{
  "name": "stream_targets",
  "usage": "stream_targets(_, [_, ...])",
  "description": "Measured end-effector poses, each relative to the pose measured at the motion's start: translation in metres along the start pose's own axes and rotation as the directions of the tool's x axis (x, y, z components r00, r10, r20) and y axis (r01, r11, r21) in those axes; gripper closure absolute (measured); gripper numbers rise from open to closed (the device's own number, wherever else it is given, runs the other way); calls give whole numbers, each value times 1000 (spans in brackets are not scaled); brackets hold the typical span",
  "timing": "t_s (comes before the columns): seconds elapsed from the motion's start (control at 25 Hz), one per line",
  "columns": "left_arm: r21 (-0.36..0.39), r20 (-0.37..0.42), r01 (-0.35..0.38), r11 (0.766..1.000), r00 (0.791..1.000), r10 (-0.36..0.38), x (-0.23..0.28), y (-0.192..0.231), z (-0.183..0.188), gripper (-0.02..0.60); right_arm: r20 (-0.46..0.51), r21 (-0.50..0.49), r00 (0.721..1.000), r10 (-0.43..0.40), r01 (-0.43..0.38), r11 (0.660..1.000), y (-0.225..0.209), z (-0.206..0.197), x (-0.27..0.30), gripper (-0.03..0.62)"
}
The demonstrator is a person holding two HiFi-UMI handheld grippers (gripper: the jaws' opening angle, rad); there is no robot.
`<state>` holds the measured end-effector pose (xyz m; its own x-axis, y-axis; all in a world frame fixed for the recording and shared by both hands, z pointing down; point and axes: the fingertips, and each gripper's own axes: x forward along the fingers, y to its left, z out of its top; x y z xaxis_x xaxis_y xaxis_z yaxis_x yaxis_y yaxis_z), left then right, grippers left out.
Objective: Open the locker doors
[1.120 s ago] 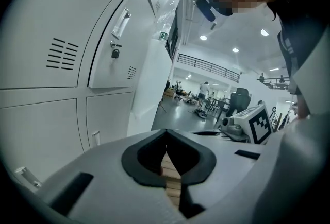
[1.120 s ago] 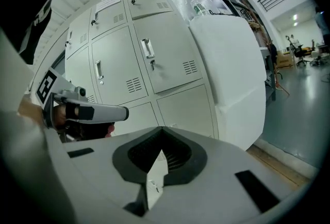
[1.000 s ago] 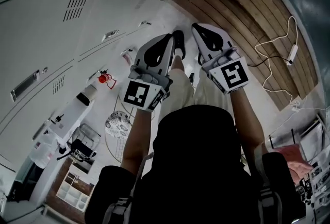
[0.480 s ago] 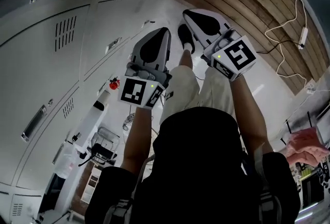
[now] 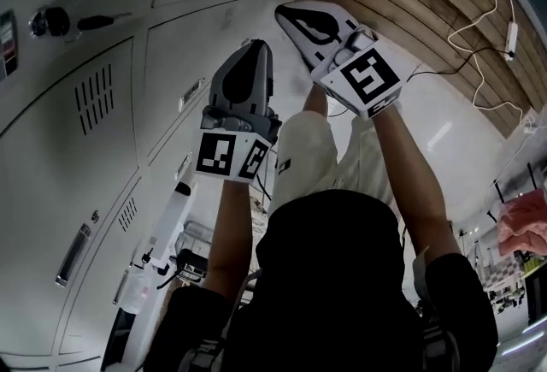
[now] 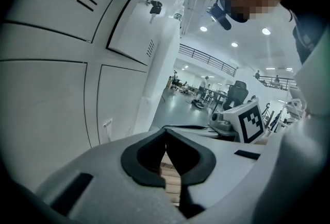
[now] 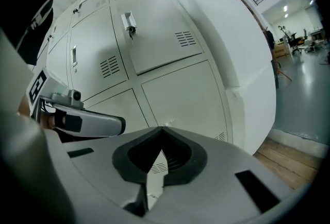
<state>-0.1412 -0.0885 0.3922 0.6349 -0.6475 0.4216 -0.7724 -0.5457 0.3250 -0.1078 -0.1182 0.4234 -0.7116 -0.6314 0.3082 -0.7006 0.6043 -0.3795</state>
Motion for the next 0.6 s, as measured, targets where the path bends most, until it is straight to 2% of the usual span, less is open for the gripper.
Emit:
stream_targets(0.28, [-5,-22,-17,1000,1000,17,5,26,-10,567,22,-17,1000,10,-9,1000,-7,-5,42,589])
stream_targets(0.48, [-82,-74,-35,996,997,29,9,40,-18,568,20,-45,1000,15,-14,999,-12,-8,68,589])
stream_targets(0.6, [-95,-87,-32,995,996,24,13,45,-18,568,11,-57,1000,28,-27,998,-14,-14,83,588])
